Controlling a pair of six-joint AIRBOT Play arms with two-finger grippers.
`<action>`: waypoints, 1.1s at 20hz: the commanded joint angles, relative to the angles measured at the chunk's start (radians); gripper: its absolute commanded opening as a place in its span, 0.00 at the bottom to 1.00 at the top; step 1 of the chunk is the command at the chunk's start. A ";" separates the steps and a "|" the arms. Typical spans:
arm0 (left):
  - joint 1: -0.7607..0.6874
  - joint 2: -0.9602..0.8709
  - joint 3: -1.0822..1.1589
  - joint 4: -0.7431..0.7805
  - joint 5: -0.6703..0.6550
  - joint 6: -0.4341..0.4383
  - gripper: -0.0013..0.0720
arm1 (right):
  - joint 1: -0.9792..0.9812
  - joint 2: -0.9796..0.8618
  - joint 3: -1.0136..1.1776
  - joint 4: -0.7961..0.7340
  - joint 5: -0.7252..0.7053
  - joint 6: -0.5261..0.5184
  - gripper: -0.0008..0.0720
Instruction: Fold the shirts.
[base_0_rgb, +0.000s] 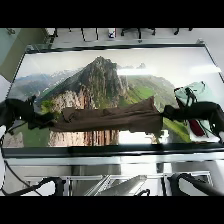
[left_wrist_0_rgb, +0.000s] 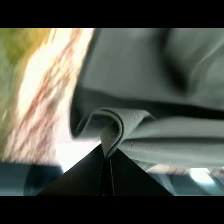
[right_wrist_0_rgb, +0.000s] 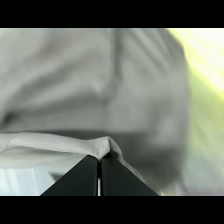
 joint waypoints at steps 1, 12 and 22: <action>-0.072 -0.126 0.186 -0.021 0.011 -0.053 0.04 | 0.051 -0.202 0.188 0.067 0.074 -0.041 0.04; -0.161 -0.407 0.370 0.021 0.047 -0.084 0.04 | 0.077 -0.442 0.398 0.063 0.047 -0.073 0.26; -0.133 -0.407 0.688 0.023 0.247 -0.087 0.96 | -0.181 -0.521 0.514 0.010 -0.306 -0.140 0.97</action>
